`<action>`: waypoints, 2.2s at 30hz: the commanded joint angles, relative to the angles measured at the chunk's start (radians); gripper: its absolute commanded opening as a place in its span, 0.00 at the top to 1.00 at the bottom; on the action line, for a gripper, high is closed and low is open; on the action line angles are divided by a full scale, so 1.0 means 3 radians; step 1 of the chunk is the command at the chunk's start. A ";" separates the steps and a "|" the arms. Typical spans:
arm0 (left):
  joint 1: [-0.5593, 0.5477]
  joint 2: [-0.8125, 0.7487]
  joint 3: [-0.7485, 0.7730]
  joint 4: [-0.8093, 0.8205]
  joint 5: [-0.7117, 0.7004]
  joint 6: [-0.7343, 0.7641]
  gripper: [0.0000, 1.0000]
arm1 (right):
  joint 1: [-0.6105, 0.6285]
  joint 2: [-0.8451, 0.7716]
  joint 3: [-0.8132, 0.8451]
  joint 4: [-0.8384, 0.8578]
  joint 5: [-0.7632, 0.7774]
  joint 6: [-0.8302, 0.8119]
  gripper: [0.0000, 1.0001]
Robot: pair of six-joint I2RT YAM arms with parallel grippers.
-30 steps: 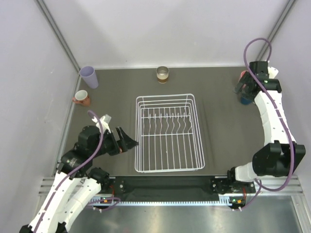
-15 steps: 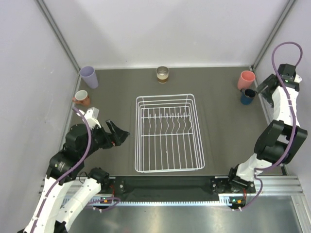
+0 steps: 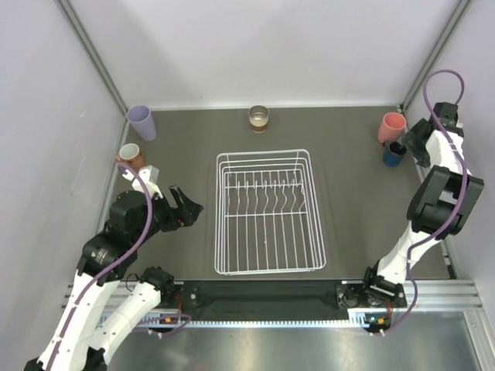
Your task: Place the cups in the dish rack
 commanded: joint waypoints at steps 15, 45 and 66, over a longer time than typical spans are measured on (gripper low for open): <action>0.0006 0.0151 0.0241 -0.0031 -0.0059 0.0084 0.14 | 0.0156 0.0503 0.0299 0.0405 0.0090 0.0086 0.34; 0.0006 0.0269 0.0512 -0.0205 -0.0049 -0.0186 0.20 | 0.0233 0.0086 -0.0222 0.0482 0.0233 0.0173 1.00; 0.0001 0.0090 0.0237 0.1755 0.1321 0.0170 0.09 | 0.1520 -0.1863 -0.0968 0.0899 -0.2310 0.0669 1.00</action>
